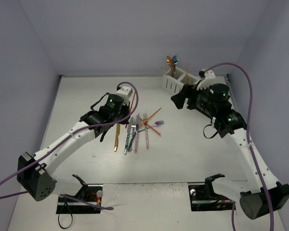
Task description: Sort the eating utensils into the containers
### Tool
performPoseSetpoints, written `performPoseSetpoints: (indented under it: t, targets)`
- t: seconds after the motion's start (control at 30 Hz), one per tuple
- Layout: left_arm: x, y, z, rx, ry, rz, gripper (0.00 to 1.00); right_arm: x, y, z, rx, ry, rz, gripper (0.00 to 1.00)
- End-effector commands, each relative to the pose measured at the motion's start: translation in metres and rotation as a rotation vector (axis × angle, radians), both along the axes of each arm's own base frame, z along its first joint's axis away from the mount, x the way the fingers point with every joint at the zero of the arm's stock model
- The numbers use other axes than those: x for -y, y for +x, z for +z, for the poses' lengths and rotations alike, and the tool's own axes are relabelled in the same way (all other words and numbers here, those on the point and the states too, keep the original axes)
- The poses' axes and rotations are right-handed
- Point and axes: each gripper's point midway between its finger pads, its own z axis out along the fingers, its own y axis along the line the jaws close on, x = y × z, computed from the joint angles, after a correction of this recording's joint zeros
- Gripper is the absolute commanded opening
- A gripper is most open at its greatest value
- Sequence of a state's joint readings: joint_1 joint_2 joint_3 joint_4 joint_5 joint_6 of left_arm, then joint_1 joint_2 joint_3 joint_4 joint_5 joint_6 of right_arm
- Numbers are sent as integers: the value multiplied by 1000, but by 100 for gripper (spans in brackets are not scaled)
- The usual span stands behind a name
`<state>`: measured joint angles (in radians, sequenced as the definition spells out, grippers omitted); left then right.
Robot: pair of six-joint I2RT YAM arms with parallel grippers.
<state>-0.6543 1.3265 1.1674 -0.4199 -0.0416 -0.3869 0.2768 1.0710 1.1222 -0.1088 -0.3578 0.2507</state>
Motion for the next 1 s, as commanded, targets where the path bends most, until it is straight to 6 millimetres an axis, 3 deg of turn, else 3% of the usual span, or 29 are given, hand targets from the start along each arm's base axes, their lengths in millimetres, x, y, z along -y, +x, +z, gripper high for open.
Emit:
performPoseSetpoints:
  t: [0.0, 0.2, 0.47, 0.63, 0.83, 0.97]
  targets:
    - [43, -5, 70, 252, -140, -214, 0, -56, -1, 56, 111, 123, 154, 82]
    - [65, -20, 107, 355, -222, -312, 0, -102, -2, 70, 124, 153, 243, 82]
    - [74, -23, 120, 388, -243, -344, 0, -141, 1, 53, 90, 127, 282, 75]
    - [74, -22, 122, 400, -242, -345, 0, -145, 8, 36, 68, 98, 264, 59]
    - [76, -19, 115, 387, -228, -346, 0, -143, 14, 26, 69, 65, 238, 13]
    - [73, -14, 105, 363, -204, -312, 1, -140, 19, 27, 89, 48, 217, 0]
